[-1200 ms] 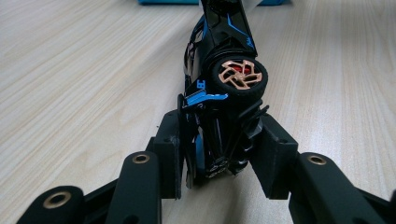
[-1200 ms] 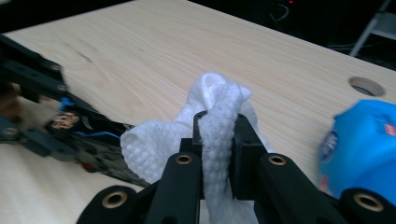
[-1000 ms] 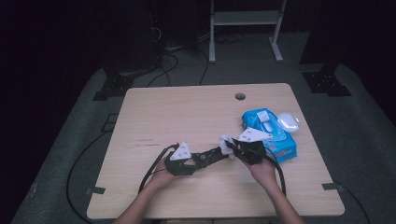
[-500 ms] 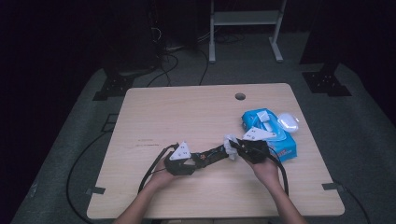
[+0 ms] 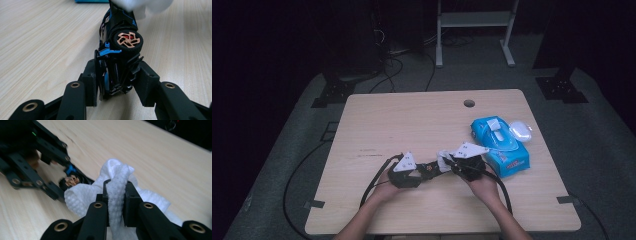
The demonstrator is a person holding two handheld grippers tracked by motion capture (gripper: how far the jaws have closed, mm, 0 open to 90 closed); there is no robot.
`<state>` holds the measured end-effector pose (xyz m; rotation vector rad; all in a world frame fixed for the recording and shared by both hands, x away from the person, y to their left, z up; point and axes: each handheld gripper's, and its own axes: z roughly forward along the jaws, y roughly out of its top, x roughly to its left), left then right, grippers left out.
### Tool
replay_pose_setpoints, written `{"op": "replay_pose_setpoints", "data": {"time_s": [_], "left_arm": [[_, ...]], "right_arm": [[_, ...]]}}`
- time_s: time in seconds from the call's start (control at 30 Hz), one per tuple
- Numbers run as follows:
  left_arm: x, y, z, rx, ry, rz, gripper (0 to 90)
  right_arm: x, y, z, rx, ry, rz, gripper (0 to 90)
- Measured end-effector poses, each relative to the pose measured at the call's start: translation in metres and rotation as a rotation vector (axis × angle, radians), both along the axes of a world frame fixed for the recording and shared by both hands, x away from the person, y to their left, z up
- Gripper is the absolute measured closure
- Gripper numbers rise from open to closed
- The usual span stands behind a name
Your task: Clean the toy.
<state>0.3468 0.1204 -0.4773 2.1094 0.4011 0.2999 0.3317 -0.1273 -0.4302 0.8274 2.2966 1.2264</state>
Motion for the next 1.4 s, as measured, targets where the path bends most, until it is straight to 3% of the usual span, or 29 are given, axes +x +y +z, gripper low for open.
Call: {"op": "replay_pose_setpoints", "data": {"time_s": [0.07,0.13,0.3,0.5,0.77,0.87,1.0,1.13,1.2,1.3,1.4], "left_arm": [[0.001,-0.001,-0.001,0.003,0.004,0.001,56.1],[0.002,-0.002,-0.001,0.013,0.005,0.004,53.8],[0.001,-0.005,-0.002,0.033,0.000,0.012,50.6],[0.001,-0.006,-0.001,0.041,-0.004,-0.003,57.8],[0.001,-0.005,-0.002,0.032,0.001,-0.006,58.4],[0.001,-0.005,-0.002,0.030,0.001,-0.006,58.5],[0.002,-0.007,-0.002,0.035,0.006,-0.001,57.5],[0.002,-0.011,-0.002,0.052,0.020,0.019,47.9],[0.003,-0.011,-0.002,0.064,0.028,0.022,46.7],[0.004,-0.012,-0.003,0.070,0.037,0.028,47.2],[0.003,-0.015,-0.003,0.083,0.023,0.008,55.0]], "right_arm": [[0.001,-0.003,-0.003,0.035,0.010,-0.003,81.9],[0.000,-0.002,-0.002,0.016,0.001,-0.002,81.9],[0.000,-0.003,-0.002,0.027,0.008,-0.006,81.8],[0.001,-0.005,-0.002,0.025,0.008,-0.006,81.7],[0.008,-0.026,0.001,0.012,0.008,-0.079,81.8],[0.009,-0.034,0.003,0.042,0.016,-0.105,81.9],[0.001,-0.020,0.008,0.040,-0.011,-0.046,81.8],[-0.002,0.000,0.005,0.007,-0.011,0.009,81.8],[-0.001,0.002,0.000,-0.004,0.000,0.011,81.8],[0.000,-0.001,-0.002,0.029,0.017,0.005,81.9],[0.000,0.000,-0.003,0.034,0.013,0.002,81.9]]}}
